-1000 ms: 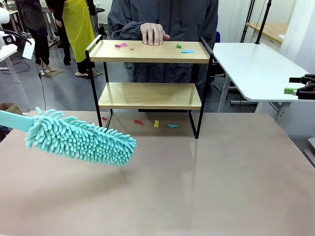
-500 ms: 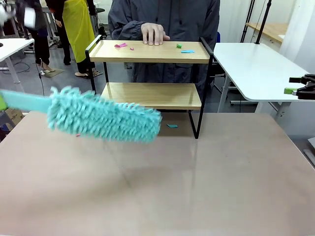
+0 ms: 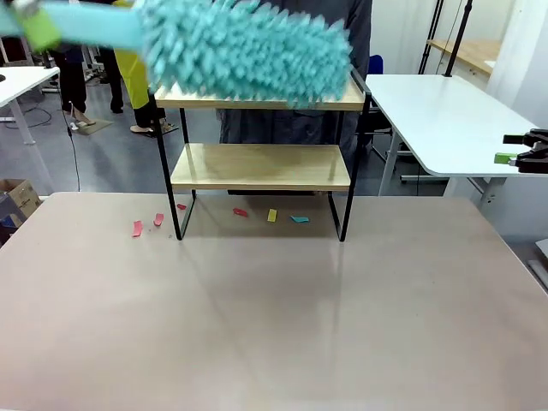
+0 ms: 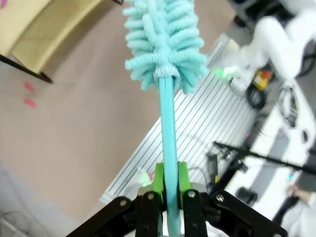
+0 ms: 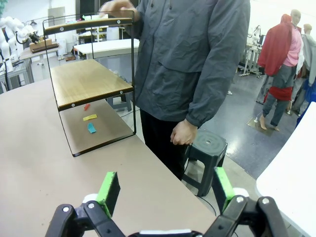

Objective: Clean the shelf.
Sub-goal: Clean the specific section of the Shelf indicated by the human with the Duster.

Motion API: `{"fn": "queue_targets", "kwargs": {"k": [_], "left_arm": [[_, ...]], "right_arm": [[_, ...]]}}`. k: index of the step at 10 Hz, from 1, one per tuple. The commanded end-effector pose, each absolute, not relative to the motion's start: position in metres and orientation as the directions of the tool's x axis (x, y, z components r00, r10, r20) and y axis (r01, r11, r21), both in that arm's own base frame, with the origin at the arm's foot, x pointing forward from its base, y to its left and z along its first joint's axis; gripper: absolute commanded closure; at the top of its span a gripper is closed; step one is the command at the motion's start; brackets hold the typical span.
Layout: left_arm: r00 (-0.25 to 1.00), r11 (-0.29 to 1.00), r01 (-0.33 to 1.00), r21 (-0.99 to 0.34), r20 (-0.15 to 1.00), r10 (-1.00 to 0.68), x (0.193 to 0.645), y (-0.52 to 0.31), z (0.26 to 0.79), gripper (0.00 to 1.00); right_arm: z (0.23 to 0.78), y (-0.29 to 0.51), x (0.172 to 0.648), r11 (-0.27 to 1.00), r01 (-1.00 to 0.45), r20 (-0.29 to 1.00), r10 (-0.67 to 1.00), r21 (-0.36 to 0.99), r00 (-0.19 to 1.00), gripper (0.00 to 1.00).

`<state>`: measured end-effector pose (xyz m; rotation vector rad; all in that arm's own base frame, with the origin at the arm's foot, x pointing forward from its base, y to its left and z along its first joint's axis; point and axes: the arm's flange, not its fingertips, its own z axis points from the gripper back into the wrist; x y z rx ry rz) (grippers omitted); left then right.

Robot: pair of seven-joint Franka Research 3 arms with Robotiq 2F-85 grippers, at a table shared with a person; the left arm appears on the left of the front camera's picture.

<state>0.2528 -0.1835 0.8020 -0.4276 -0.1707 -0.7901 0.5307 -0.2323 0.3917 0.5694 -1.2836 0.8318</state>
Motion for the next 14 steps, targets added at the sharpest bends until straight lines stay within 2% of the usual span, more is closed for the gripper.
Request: {"fn": "queue_targets", "kwargs": {"k": [1, 2, 3, 5, 6, 7, 8, 9, 11, 14], "left_arm": [[0.800, 0.748, 0.592, -0.300, 0.329, -0.501, 0.260, -0.226, 0.837, 0.87], [0.865, 0.821, 0.491, -0.290, 0.269, -0.423, 0.264, -0.254, 0.844, 0.87], [0.902, 0.860, 0.415, -0.296, 0.258, -0.346, 0.265, -0.290, 0.842, 0.87], [0.915, 0.895, 0.344, -0.285, 0.318, -0.250, 0.261, -0.341, 0.837, 0.87], [0.902, 0.929, 0.273, -0.251, 0.403, -0.156, 0.257, -0.355, 0.838, 0.87], [0.894, 0.925, 0.262, -0.274, 0.431, -0.126, 0.256, -0.363, 0.837, 0.87], [0.926, 0.935, 0.226, -0.272, 0.358, -0.120, 0.263, -0.364, 0.831, 0.87], [0.907, 0.904, 0.306, -0.300, 0.380, -0.181, 0.253, -0.363, 0.829, 0.87], [0.907, 0.904, 0.306, -0.300, 0.380, -0.181, 0.253, -0.363, 0.829, 0.87], [0.901, 0.942, 0.186, -0.278, 0.431, -0.051, 0.265, -0.408, 0.802, 0.87]], "right_arm": [[0.397, -0.230, 0.532, 0.606, -0.792, 0.970, 0.228, -0.073, 0.085, 0.00], [0.397, -0.230, 0.532, 0.606, -0.792, 0.970, 0.228, -0.073, 0.085, 0.00], [0.397, -0.230, 0.532, 0.606, -0.792, 0.970, 0.228, -0.073, 0.085, 0.00], [0.397, -0.230, 0.532, 0.606, -0.792, 0.970, 0.228, -0.073, 0.085, 0.00], [0.397, -0.230, 0.532, 0.606, -0.792, 0.970, 0.228, -0.073, 0.085, 0.00], [0.397, -0.230, 0.532, 0.606, -0.792, 0.970, 0.228, -0.073, 0.085, 0.00], [0.397, -0.230, 0.532, 0.606, -0.792, 0.970, 0.228, -0.073, 0.085, 0.00], [0.397, -0.230, 0.532, 0.606, -0.792, 0.970, 0.228, -0.073, 0.085, 0.00], [0.397, -0.230, 0.532, 0.606, -0.792, 0.970, 0.228, -0.073, 0.085, 0.00], [0.397, -0.230, 0.532, 0.606, -0.792, 0.970, 0.228, -0.073, 0.085, 0.00]]}}
